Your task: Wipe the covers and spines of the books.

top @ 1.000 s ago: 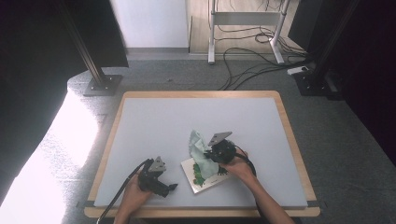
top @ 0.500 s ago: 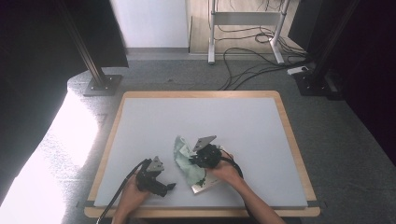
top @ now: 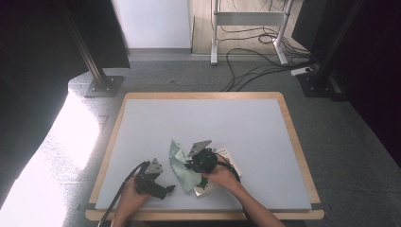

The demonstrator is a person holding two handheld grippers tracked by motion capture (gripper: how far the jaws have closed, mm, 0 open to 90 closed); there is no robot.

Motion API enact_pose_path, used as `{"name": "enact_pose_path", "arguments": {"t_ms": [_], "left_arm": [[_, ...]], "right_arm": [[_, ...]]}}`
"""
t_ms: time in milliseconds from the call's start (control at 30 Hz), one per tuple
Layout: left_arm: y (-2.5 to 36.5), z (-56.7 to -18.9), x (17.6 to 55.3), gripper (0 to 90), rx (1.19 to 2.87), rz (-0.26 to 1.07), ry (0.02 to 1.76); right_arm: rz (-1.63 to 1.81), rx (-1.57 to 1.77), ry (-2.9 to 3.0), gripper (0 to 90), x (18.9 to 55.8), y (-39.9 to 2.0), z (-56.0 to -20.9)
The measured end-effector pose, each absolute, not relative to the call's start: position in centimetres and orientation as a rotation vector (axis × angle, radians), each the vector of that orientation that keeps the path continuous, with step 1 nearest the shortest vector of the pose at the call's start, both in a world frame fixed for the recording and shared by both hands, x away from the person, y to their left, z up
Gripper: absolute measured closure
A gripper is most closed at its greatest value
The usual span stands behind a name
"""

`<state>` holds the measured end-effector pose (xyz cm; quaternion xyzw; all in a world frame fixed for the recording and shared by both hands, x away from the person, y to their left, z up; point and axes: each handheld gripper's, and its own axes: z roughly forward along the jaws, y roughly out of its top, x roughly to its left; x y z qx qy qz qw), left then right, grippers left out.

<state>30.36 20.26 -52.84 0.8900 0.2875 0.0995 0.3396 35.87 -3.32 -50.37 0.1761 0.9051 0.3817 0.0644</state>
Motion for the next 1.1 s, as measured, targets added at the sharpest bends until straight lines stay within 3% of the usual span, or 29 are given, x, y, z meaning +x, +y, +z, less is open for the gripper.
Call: {"name": "enact_pose_path", "arguments": {"t_ms": [433,1100], "left_arm": [[20.3,-52.8,30.4,0.0,2.319,0.259,0.746],[20.3,-52.9,30.4,0.0,2.316,0.258,0.749]], "right_arm": [[1.159,0.482,2.772,83.6,34.0,-4.1,-50.3],[1.145,0.641,2.713,84.1,35.5,-8.5,-50.5]]}}
